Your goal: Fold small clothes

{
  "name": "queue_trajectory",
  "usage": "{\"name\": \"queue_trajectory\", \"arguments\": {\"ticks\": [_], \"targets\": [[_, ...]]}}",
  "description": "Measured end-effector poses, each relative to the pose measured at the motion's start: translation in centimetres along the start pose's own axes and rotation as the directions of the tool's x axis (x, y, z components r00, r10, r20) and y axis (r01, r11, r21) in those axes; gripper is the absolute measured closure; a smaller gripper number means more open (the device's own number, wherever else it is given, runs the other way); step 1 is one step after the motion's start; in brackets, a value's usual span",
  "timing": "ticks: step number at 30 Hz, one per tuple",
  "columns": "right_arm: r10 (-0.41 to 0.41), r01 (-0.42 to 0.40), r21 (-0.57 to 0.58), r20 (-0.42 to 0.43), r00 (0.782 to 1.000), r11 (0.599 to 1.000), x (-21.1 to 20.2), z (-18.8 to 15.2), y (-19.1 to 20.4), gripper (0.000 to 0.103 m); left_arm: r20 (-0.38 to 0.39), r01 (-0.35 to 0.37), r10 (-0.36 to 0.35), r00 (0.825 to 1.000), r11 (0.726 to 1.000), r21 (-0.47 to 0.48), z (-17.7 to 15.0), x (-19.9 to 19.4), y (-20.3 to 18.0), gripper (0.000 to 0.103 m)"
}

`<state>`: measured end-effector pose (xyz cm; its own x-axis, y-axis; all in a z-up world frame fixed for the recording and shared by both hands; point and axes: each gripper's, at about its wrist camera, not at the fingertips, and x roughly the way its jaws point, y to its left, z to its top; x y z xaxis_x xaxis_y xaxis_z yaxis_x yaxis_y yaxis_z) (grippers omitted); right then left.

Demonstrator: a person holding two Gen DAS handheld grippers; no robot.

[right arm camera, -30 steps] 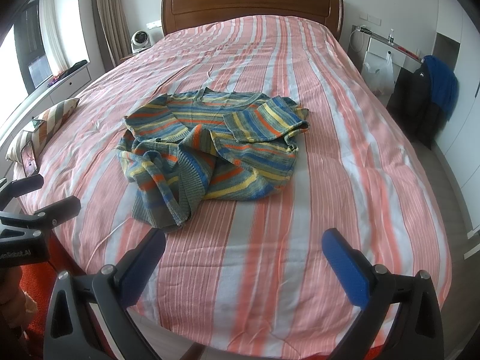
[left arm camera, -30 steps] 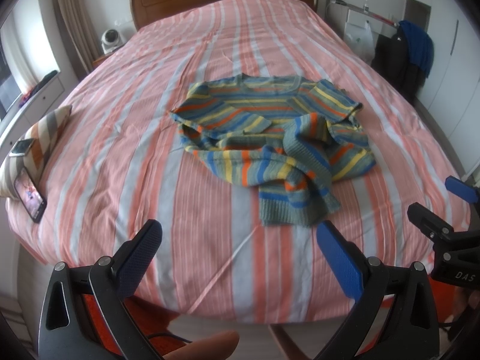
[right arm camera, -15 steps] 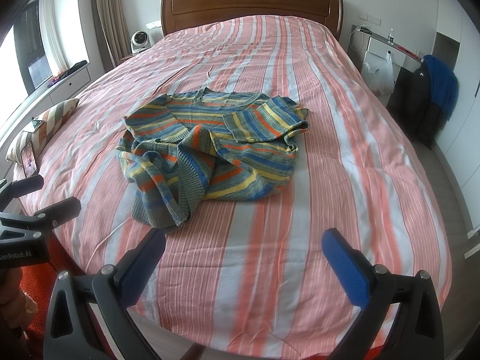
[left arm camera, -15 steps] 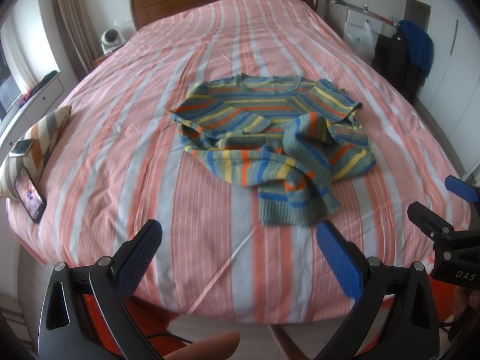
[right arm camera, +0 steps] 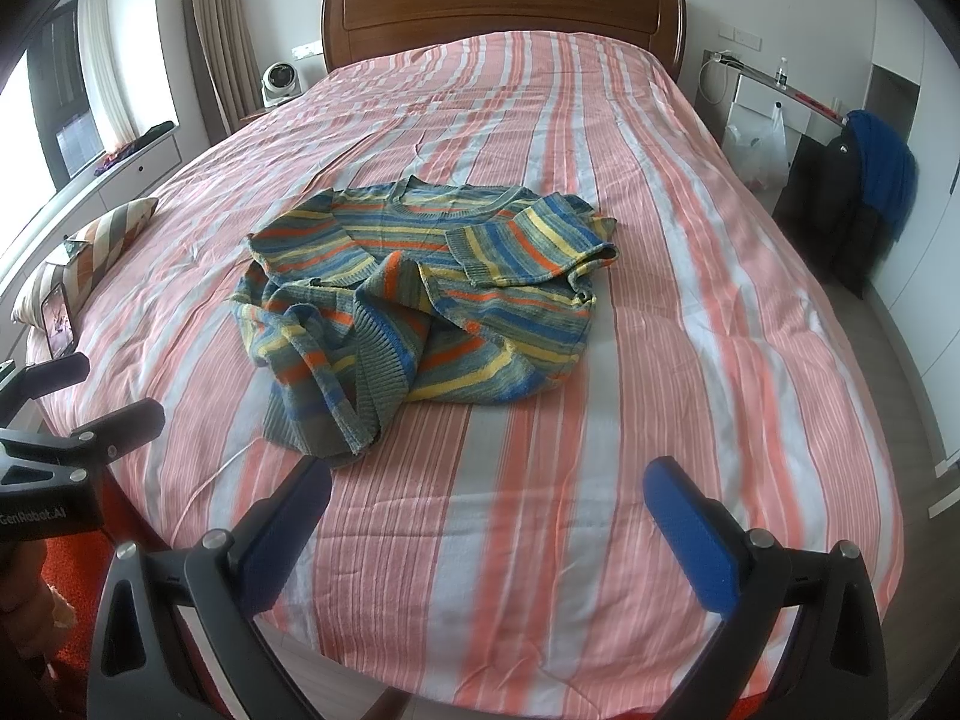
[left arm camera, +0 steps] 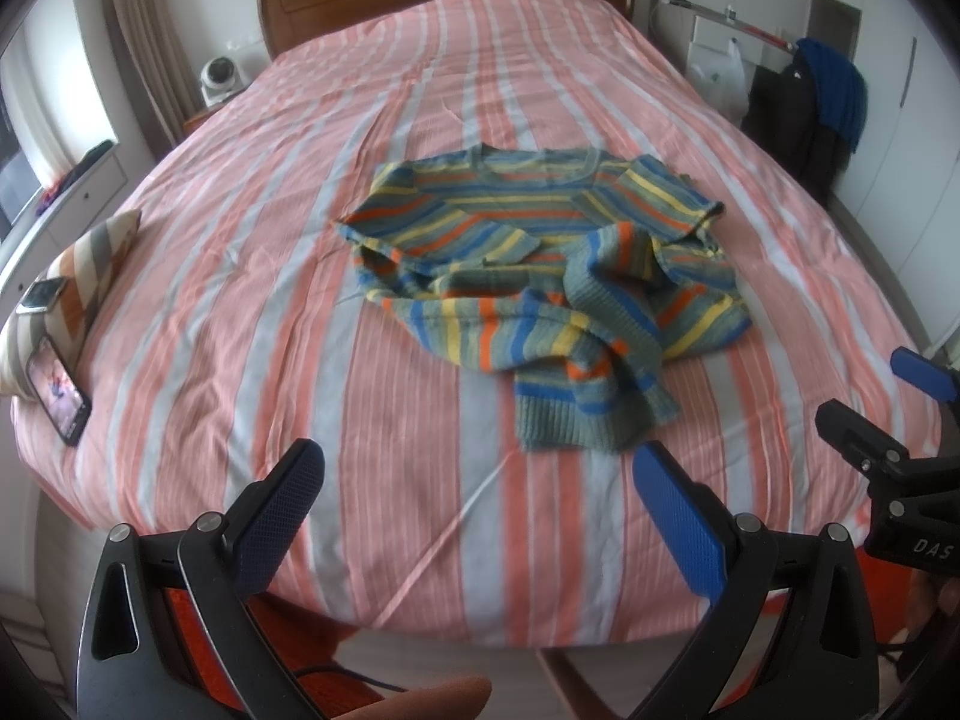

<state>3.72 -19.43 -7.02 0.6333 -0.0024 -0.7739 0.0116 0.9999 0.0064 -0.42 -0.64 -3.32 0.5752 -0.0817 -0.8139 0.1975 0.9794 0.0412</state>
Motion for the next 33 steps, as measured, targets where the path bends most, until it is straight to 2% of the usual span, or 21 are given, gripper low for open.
{"name": "queue_trajectory", "arguments": {"ticks": [33], "targets": [[0.001, -0.001, 0.002, -0.001, 1.0, 1.0, 0.04, 0.0, -0.06, 0.0, -0.003, 0.001, -0.001, 1.0, 1.0, 0.0, -0.15, 0.44, -0.19, 0.0]]}}
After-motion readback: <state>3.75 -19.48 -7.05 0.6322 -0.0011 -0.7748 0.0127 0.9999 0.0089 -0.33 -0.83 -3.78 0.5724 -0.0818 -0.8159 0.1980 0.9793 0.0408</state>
